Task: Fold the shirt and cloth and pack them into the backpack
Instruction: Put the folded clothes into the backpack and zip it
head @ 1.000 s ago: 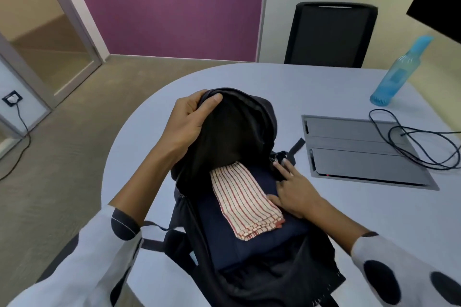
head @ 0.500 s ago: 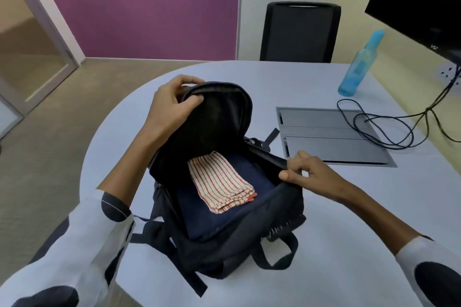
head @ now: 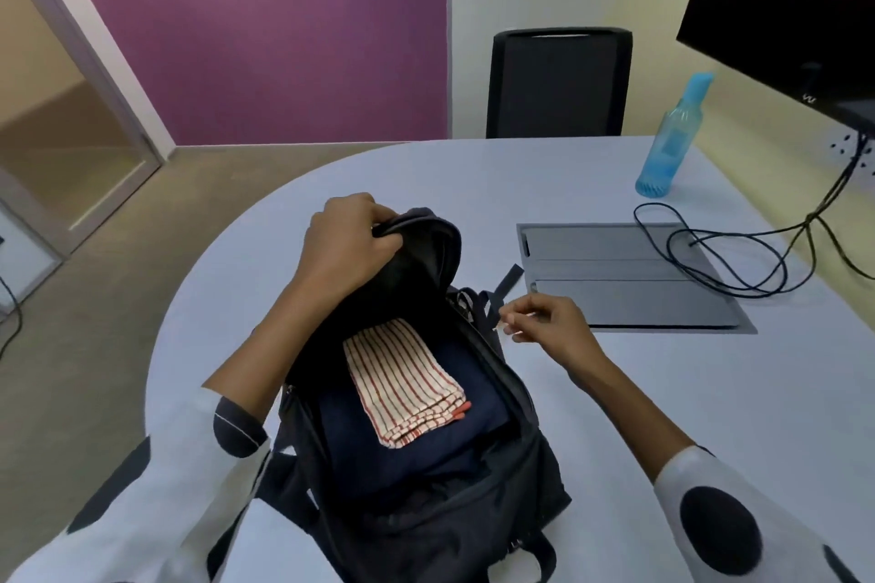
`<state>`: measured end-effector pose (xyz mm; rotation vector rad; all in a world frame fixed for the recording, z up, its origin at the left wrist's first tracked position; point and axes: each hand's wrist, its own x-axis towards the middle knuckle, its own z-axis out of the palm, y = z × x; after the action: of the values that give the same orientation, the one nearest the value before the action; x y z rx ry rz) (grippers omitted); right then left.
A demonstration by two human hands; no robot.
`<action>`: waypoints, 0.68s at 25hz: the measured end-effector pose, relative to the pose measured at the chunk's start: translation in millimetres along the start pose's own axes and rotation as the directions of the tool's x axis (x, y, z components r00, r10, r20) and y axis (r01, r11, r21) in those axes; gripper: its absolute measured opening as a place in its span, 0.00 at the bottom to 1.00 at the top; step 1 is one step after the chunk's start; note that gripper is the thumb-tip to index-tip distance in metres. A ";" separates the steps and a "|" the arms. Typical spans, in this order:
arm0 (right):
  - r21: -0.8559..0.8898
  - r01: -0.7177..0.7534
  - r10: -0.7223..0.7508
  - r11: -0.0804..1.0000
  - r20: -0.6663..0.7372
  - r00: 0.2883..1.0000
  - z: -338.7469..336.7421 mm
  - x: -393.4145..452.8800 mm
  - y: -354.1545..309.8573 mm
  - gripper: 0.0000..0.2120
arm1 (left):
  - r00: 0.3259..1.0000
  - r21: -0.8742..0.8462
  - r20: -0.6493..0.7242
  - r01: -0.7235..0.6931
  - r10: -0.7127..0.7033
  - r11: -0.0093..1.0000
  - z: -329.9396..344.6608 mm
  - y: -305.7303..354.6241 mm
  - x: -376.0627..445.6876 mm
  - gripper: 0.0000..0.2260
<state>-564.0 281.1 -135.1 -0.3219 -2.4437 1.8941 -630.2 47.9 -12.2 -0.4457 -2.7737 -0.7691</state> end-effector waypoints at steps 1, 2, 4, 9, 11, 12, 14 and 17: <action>0.014 -0.042 0.043 0.999 -0.039 0.998 5.4 11.6 9.9 0.09 | 1.000 -0.015 -0.012 0.004 -0.005 1.000 -2.5 -2.3 1.1 0.11; 0.039 -0.085 0.088 0.996 -0.058 0.994 12.3 22.9 17.8 0.11 | 1.000 -0.027 -0.022 0.002 -0.003 1.000 -4.8 -3.8 1.2 0.10; 0.063 -0.166 0.170 0.984 -0.056 0.984 30.6 46.0 30.0 0.11 | 0.999 -0.055 -0.038 0.003 -0.005 0.999 -7.6 -6.1 1.9 0.08; -0.154 -0.158 0.160 0.975 0.005 0.987 74.6 88.6 38.3 0.16 | 0.997 -0.086 -0.059 0.039 -0.044 0.996 -4.7 -10.3 1.6 0.09; -0.198 -0.132 0.148 0.971 0.068 0.987 83.6 96.3 40.3 0.17 | 0.997 -0.079 -0.061 0.042 -0.047 0.996 -4.1 -10.7 0.6 0.09; -0.228 -0.114 0.131 0.967 0.060 0.990 85.6 98.6 42.1 0.15 | 0.997 -0.072 -0.063 0.044 -0.048 0.996 -3.7 -11.2 0.3 0.09; -0.295 -0.050 0.051 0.954 -0.005 0.999 83.2 97.2 43.7 0.11 | 0.995 -0.061 -0.078 0.057 -0.062 0.996 -2.6 -9.8 -0.2 0.09; -0.427 0.025 -0.083 0.904 -0.119 0.989 71.3 89.3 42.0 0.11 | 0.992 -0.049 -0.111 0.055 -0.060 0.997 -0.2 -4.2 -1.1 0.09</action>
<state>-656.2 239.3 -202.8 -0.3731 -2.7168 1.2530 -630.7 44.2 -14.3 -0.3210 -2.6799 -0.8456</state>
